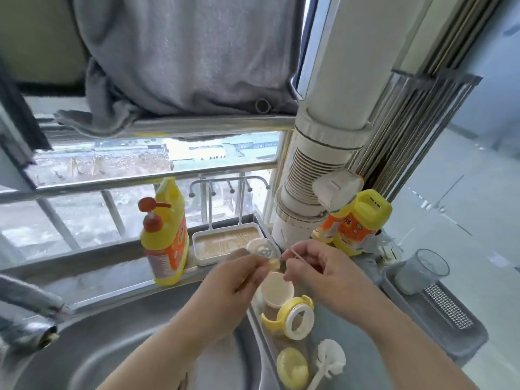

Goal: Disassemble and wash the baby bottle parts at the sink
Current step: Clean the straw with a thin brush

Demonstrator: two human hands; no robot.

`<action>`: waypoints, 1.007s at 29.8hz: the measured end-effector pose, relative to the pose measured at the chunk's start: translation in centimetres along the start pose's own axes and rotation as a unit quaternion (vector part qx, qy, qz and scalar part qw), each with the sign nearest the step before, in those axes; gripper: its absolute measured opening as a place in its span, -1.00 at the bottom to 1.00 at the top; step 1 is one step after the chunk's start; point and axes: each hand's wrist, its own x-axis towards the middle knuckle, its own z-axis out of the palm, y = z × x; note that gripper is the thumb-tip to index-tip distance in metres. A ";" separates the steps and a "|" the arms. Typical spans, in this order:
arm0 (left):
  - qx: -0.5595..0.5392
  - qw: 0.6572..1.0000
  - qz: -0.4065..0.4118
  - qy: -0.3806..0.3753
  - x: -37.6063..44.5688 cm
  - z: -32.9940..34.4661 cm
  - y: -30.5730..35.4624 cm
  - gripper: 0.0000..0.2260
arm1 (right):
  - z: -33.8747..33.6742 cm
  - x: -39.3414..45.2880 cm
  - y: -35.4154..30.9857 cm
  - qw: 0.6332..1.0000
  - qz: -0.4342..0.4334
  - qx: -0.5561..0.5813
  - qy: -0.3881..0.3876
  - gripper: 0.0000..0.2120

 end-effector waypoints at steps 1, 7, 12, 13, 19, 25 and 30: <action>0.007 1.000 0.010 0.014 -0.4 -1.4 0.2 -0.85 | 0.1 -0.2 -1.4 1.000 -0.007 -0.023 0.004 -0.90; -0.019 0.997 0.026 0.068 -2.7 -9.6 3.1 -0.82 | 1.4 -1.6 -9.6 0.978 -0.100 -0.173 0.051 -0.87; -0.042 0.994 0.058 0.084 -4.4 -14.7 5.4 -0.73 | 2.8 -3.1 -15.3 0.959 -0.140 -0.235 0.072 -0.82; -0.037 0.993 0.069 0.086 -4.8 -15.4 5.7 -0.73 | 3.0 -3.3 -16.3 0.956 -0.143 -0.244 0.078 -0.83; 0.056 0.989 0.108 0.078 -6.8 -18.6 6.2 -0.67 | 5.0 -5.1 -20.2 0.938 -0.148 -0.303 0.084 -0.92; 0.161 0.970 0.170 0.070 -7.8 -19.6 6.7 -0.82 | 7.5 -5.8 -22.6 0.897 -0.197 -0.388 0.078 -0.86; 0.161 0.967 0.176 0.093 -7.9 -20.3 7.7 -0.85 | 6.6 -5.9 -23.0 0.881 -0.204 -0.398 0.153 -0.90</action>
